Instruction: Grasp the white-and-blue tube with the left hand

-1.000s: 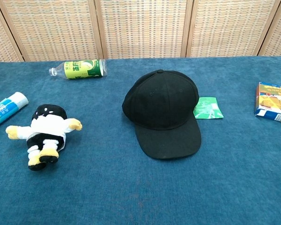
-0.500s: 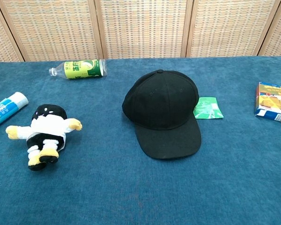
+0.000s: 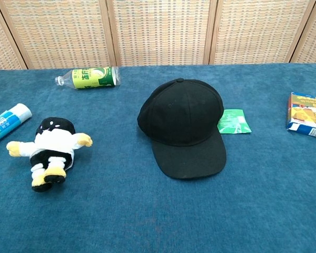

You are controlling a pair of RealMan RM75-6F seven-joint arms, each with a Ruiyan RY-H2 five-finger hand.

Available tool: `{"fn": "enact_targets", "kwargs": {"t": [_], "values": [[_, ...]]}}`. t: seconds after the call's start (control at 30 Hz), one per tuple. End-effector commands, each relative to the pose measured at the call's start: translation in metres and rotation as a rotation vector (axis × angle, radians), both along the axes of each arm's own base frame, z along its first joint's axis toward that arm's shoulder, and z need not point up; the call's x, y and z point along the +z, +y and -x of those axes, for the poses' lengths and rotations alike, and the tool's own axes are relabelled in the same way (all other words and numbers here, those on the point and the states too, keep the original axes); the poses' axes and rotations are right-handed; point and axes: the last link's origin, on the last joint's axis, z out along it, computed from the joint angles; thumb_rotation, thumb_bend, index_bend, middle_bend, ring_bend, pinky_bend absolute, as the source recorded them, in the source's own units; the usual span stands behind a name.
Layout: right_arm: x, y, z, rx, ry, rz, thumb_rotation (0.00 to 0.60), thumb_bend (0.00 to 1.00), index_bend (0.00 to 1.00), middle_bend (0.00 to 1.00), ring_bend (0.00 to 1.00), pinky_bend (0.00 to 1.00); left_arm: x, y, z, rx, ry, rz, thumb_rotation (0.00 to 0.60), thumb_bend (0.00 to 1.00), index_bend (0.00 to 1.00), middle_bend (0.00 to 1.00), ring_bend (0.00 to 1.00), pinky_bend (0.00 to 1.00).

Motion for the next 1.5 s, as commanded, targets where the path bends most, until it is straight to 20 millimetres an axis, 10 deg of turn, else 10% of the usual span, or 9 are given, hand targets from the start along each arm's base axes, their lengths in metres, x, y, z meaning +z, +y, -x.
{"fn": "enact_targets", "kwargs": {"t": [0.03,0.2,0.83,1.5], "values": [[0.001,0.000,0.000,-0.001,-0.004,0.001,0.600,0.13,0.00,0.00,0.00,0.00,-0.001,0.001,-0.001,0.005,-0.011,0.012,0.600,0.23,0.14,0.00,0.00,0.00],[0.003,-0.001,0.001,-0.007,-0.012,0.006,0.600,0.13,0.00,0.00,0.00,0.00,-0.004,0.012,-0.002,0.037,-0.031,0.056,0.600,0.30,0.29,0.00,0.00,0.00],[0.003,0.000,0.001,-0.001,-0.032,-0.002,0.600,0.13,0.00,0.00,0.00,0.00,-0.066,0.085,-0.012,0.143,-0.077,0.283,0.600,0.31,0.35,0.00,0.00,0.00],[0.005,-0.001,0.001,0.002,-0.058,0.008,0.600,0.13,0.00,0.00,0.00,0.00,-0.111,0.096,-0.028,0.169,-0.066,0.354,0.600,0.31,0.36,0.00,0.00,0.00]]}}
